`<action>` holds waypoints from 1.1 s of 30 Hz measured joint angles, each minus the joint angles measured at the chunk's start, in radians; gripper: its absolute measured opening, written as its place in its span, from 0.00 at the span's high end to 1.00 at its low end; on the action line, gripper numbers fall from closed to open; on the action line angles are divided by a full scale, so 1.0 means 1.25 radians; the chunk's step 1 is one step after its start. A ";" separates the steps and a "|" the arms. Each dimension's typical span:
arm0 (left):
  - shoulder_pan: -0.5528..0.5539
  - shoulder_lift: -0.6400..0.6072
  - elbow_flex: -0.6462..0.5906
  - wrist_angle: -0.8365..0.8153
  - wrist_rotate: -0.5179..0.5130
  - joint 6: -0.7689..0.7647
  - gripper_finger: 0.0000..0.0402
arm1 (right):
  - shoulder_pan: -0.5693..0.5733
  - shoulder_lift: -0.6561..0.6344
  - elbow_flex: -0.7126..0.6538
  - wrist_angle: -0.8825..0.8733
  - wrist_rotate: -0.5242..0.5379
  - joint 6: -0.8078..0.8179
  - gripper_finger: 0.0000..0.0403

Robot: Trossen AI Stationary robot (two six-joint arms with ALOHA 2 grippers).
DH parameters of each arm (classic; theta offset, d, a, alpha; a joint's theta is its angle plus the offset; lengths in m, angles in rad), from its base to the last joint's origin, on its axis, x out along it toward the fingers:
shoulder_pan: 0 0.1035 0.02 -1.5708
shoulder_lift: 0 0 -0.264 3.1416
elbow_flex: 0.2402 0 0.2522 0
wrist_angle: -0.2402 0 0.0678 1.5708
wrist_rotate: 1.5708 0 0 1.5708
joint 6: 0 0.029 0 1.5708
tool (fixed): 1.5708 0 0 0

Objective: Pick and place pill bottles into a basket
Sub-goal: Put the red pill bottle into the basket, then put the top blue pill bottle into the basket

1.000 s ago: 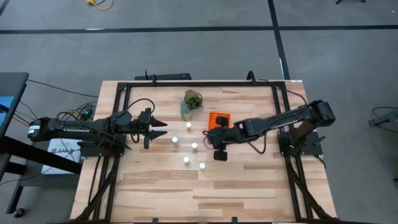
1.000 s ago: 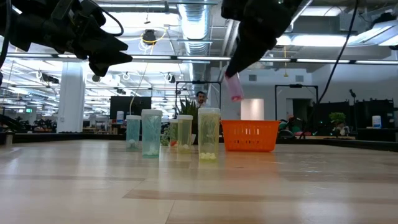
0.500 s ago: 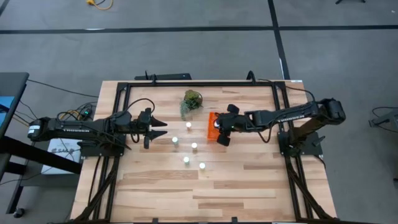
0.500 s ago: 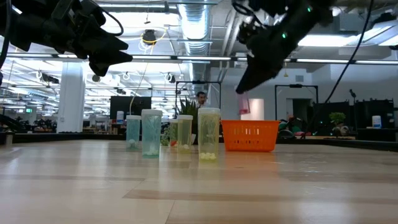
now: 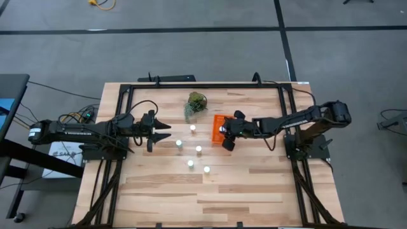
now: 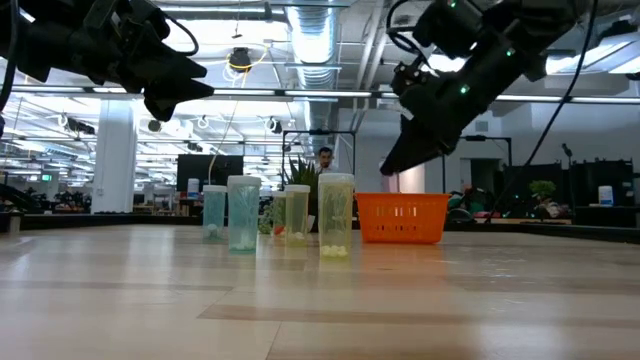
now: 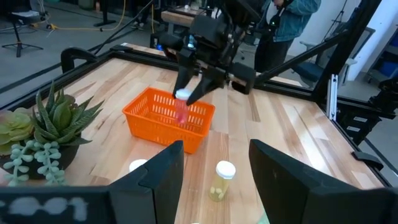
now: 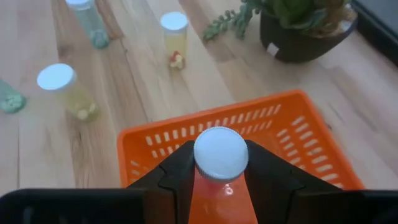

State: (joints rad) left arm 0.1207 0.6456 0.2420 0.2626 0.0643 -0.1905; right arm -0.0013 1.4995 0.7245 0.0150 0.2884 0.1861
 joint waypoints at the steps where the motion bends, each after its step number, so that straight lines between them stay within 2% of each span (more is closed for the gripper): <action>1: 0.000 0.000 0.000 0.000 0.000 0.000 0.57 | 0.003 0.007 -0.001 0.007 0.000 0.002 0.70; 12: 0.000 0.000 0.000 -0.001 0.000 0.001 0.57 | 0.041 0.075 -0.001 0.073 -0.001 0.014 0.70; 33: 0.000 0.000 0.000 -0.003 0.000 0.000 0.57 | 0.048 0.073 -0.001 0.073 0.000 0.013 0.55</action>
State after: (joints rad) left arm 0.1211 0.6453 0.2420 0.2586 0.0644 -0.1902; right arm 0.0593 1.5913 0.7227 0.1059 0.2890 0.2021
